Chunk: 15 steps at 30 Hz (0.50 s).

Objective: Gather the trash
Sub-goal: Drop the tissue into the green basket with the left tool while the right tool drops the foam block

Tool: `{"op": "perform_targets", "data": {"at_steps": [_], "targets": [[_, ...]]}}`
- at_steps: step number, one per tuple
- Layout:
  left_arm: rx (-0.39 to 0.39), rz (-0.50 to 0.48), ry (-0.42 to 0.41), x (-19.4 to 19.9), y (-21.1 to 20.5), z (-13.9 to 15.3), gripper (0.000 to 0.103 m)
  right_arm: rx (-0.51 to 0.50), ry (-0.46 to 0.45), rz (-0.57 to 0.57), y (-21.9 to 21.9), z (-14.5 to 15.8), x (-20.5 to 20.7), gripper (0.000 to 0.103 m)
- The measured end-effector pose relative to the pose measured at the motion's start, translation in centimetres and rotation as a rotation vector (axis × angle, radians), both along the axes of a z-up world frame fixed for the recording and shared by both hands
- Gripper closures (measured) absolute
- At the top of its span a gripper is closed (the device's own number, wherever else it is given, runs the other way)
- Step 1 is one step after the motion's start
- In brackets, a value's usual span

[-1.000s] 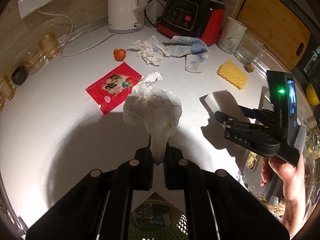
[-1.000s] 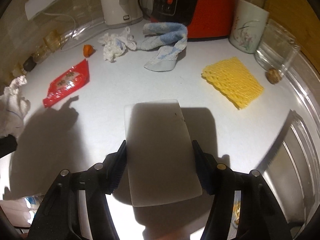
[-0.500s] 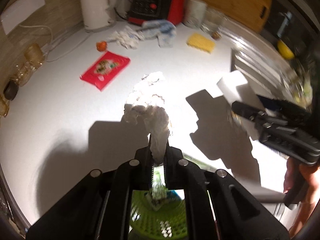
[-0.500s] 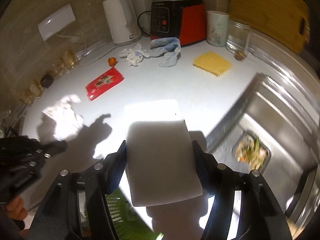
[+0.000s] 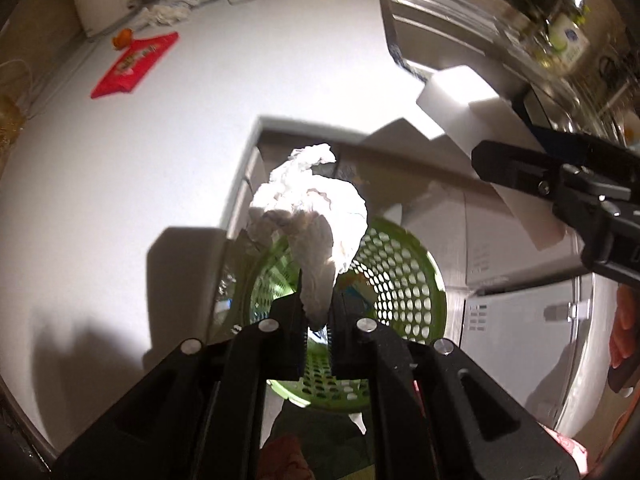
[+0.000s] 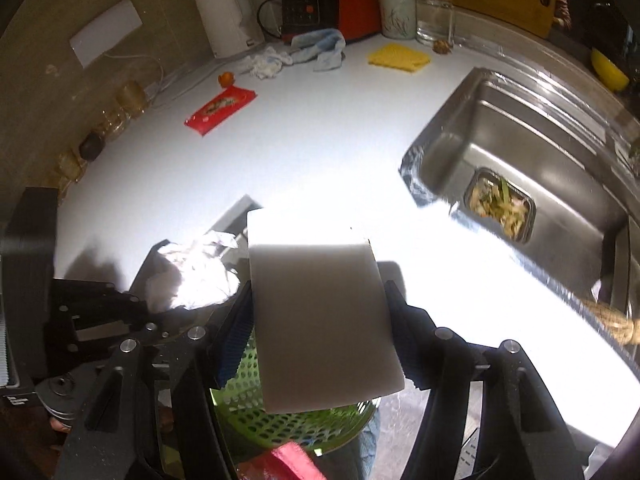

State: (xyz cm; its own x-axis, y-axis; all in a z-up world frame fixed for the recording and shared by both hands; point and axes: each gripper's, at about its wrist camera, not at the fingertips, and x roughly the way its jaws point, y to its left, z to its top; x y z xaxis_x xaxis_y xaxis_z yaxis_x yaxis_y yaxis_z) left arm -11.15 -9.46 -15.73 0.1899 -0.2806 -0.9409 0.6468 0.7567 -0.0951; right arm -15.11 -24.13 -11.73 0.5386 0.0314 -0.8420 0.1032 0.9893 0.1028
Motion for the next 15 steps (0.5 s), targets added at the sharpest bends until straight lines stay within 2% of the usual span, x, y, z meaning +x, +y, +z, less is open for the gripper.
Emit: {"op": "perform_targets", "data": {"at_steps": [7,15], "targets": [[0.009,-0.040,0.061,-1.1,0.3,-2.0,0.096,0.000,0.038,-0.022,1.2,-1.2,-2.1,0.040],[0.039,-0.068,0.125,-2.0,0.3,-4.0,0.096,0.009,0.067,-0.027,1.9,-2.3,-2.8,0.040]]}}
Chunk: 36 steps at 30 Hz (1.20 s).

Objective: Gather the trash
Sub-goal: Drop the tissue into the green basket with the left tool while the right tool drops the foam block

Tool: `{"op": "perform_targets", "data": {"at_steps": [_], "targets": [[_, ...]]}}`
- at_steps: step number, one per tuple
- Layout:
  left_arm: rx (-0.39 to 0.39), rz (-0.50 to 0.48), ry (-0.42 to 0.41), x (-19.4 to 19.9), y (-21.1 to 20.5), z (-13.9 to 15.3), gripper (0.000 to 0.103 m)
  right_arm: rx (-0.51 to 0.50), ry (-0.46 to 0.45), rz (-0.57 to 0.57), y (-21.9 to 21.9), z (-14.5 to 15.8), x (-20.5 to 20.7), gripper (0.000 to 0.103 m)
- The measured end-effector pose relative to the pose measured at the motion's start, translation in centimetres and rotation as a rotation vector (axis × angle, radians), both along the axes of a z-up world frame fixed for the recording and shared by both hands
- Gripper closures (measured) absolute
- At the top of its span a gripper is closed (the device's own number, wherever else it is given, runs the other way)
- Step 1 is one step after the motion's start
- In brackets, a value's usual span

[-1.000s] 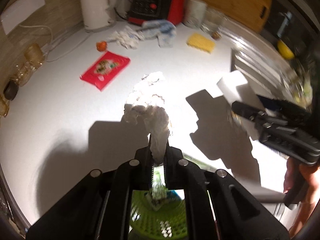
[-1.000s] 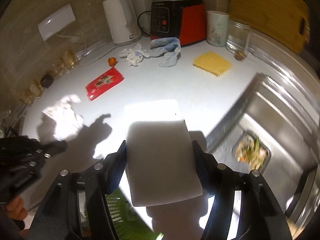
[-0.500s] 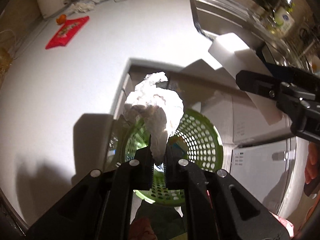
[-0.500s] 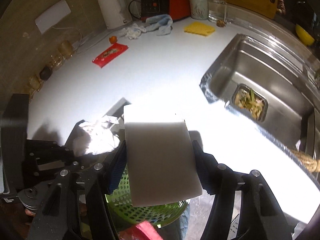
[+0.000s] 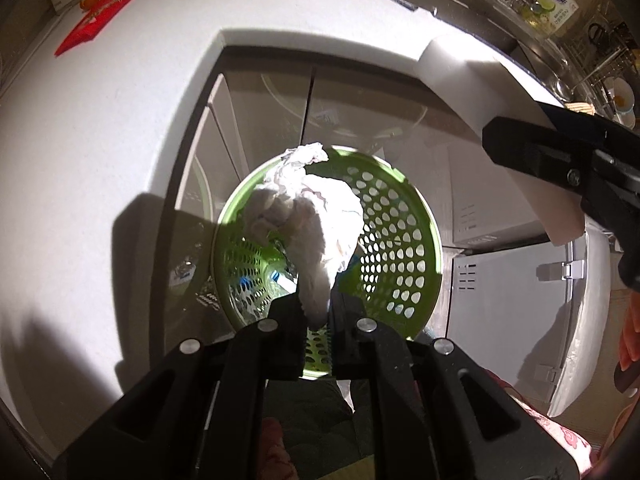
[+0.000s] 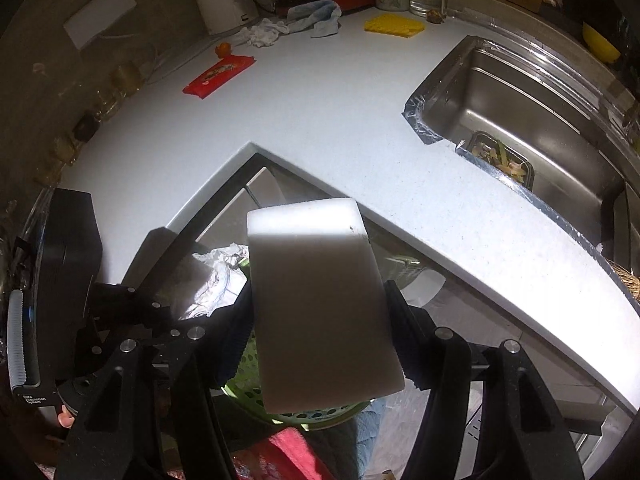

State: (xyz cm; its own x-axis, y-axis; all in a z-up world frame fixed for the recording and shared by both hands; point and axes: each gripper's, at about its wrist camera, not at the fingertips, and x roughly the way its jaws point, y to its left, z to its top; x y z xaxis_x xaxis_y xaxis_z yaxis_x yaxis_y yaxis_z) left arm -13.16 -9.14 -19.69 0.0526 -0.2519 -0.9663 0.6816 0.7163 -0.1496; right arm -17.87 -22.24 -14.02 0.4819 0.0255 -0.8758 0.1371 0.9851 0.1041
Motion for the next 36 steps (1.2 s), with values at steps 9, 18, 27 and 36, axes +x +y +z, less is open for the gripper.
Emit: {"op": "perform_targets", "data": {"at_steps": [9,18,27,36], "targets": [[0.028,-0.032,0.087,-0.8,0.0,-2.3,0.095,0.011,0.027,-0.021,0.1,-1.3,-0.4,0.040],[0.020,-0.048,0.018,-0.8,0.1,-1.1,0.040,0.013,0.033,-0.038,-0.3,-1.6,-0.8,0.040],[0.003,0.031,-0.098,0.4,1.6,1.7,0.021,0.017,0.033,-0.037,-0.7,-1.5,-0.9,0.040],[-0.043,0.159,-0.206,3.2,3.9,5.8,0.012,0.048,0.070,0.055,0.7,-2.5,-1.4,0.039]]}}
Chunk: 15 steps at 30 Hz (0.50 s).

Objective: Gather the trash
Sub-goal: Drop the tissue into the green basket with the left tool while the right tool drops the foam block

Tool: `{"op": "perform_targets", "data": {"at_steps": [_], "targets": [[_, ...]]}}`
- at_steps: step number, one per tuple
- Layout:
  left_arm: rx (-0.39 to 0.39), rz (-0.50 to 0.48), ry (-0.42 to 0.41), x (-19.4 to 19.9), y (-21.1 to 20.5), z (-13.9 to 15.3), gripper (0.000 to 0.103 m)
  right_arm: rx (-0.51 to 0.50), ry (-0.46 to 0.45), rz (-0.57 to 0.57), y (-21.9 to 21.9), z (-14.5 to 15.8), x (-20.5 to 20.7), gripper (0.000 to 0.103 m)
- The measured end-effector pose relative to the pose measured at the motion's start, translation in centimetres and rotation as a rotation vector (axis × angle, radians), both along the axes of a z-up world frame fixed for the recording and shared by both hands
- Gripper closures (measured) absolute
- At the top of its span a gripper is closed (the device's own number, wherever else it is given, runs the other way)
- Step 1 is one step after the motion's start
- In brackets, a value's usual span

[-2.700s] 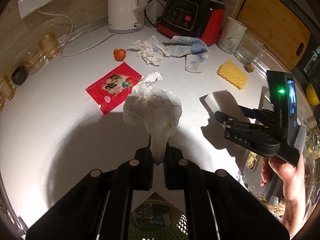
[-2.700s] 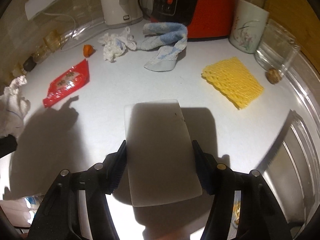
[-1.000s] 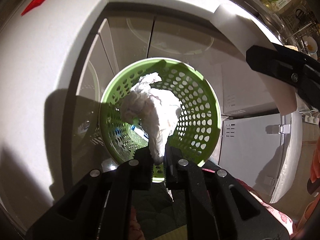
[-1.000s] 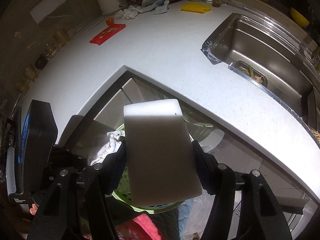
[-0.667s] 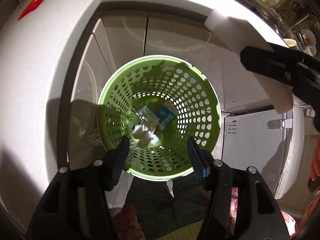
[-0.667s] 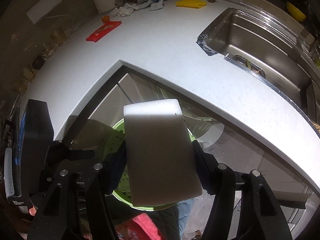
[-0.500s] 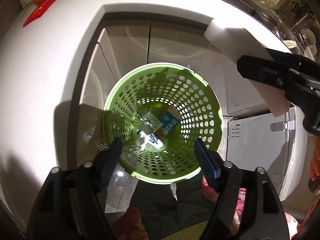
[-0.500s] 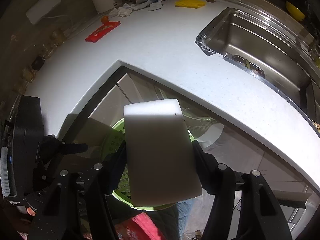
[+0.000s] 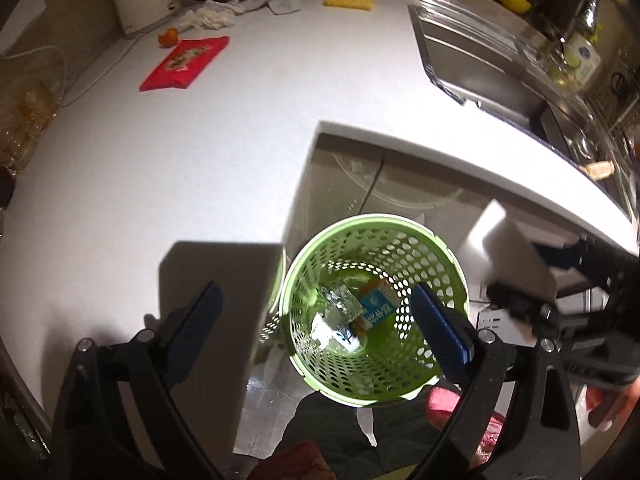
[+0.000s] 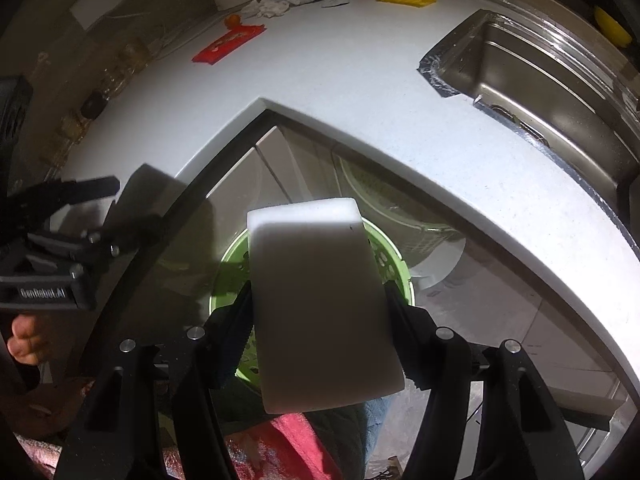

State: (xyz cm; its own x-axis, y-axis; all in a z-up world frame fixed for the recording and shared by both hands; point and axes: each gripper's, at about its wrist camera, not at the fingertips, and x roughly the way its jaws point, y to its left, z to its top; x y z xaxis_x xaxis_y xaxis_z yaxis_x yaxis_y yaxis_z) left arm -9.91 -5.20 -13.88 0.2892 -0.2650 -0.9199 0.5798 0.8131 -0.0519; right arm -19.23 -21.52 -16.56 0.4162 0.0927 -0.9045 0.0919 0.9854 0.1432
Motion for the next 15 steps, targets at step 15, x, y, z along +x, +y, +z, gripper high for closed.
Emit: {"op": "perform_targets", "data": {"at_steps": [15], "targets": [[-0.011,0.101,-0.067,2.9,0.6,1.5,0.012,-0.007,-0.017,0.035,-0.3,0.9,1.7,0.008]]}}
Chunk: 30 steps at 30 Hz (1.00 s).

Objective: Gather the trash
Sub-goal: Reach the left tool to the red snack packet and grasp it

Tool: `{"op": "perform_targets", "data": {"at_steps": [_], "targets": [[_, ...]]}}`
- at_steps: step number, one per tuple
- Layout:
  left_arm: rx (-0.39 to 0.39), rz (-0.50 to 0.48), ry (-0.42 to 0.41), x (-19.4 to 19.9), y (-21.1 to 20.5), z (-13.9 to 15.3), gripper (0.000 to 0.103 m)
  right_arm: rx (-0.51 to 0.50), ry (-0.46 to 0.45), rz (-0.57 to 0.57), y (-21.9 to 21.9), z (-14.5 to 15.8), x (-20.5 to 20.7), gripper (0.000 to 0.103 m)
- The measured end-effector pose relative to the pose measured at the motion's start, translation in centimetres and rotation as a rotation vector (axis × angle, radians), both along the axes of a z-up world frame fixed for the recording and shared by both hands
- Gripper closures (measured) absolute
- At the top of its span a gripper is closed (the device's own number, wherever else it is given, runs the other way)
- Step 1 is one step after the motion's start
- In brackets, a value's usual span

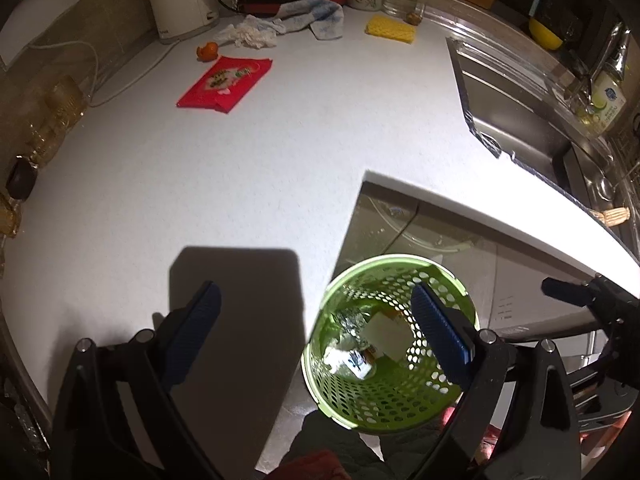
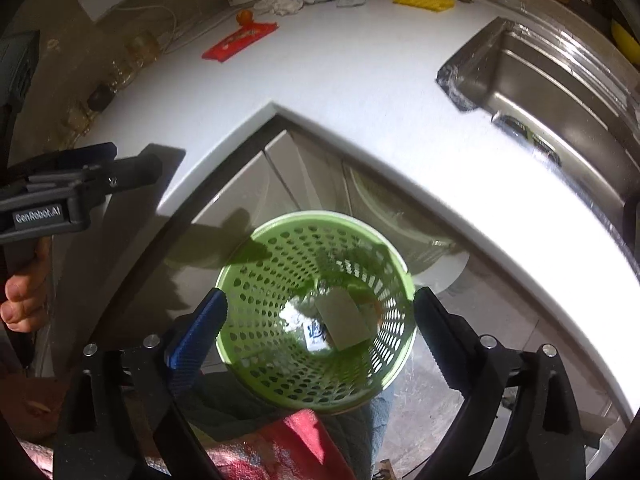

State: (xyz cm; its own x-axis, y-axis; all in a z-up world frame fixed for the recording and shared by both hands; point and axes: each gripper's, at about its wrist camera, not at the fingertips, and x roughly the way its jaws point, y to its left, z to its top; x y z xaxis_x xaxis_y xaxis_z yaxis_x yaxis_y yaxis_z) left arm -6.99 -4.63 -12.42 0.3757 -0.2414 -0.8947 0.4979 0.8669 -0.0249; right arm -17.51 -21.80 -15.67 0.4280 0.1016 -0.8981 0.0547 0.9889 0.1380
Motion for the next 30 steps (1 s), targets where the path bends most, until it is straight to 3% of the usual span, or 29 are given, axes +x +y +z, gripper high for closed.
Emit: {"op": "perform_targets", "data": {"at_steps": [9,17,24,30], "targets": [[0.029,0.026,-0.129,4.8,1.0,0.7,0.008,0.005,-0.106,0.000,-2.0,3.3,4.4,0.002],[0.078,-0.008,-0.213,13.3,1.6,0.0,0.008,-0.002,-0.163,-0.007,-3.3,5.4,9.8,0.002],[0.066,-0.042,-0.214,19.8,0.0,-1.8,0.008,0.001,-0.169,-0.025,-4.2,5.5,13.8,0.002],[0.063,-0.063,-0.157,24.5,-1.5,-3.7,0.008,0.012,-0.131,-0.031,-4.9,4.1,16.4,0.002]]}}
